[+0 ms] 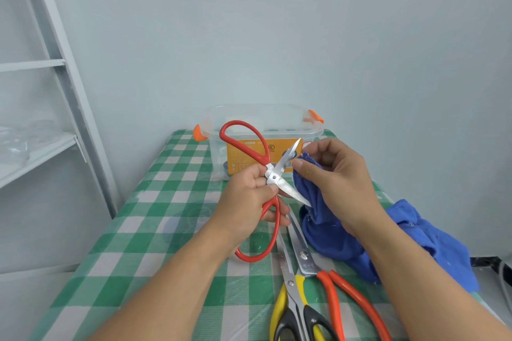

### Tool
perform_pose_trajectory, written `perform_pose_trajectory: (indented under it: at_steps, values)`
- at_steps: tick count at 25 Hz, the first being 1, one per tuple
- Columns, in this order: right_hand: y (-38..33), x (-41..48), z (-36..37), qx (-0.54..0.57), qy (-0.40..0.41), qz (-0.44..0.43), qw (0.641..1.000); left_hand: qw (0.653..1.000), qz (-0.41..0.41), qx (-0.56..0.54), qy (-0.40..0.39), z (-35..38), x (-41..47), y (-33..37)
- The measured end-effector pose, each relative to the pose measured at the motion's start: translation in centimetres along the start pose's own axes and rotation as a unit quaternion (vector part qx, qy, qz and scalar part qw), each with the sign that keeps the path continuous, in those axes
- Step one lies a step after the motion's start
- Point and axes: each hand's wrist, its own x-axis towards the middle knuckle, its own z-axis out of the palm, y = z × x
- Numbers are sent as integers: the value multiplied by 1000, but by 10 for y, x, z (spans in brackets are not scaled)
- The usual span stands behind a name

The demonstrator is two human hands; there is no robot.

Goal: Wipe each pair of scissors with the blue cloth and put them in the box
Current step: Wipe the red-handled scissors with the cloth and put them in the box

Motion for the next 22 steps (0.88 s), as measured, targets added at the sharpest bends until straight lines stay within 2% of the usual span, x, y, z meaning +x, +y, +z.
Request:
perform_pose_trajectory:
  at_steps: [5, 11, 14, 16, 19, 22]
  values:
    - [4, -3, 6, -119, 4, -68, 991, 1000, -2, 9, -4, 0, 0, -3]
    - [9, 0, 3, -153, 47, -11, 987, 1000, -3, 11, 7, -2, 2, -4]
    - [9, 1, 2, -109, 63, 12, 992, 1000, -7, 15, 3, -1, 2, -6]
    - [9, 0, 3, -97, 71, -10, 993, 1000, -11, 22, 3, 0, 2, -6]
    - [9, -6, 9, -142, 42, -72, 986, 1000, -22, 18, 10, 1, 3, -6]
    - [10, -7, 16, -184, 26, -92, 978, 1000, -21, 13, 8, 0, 5, -6]
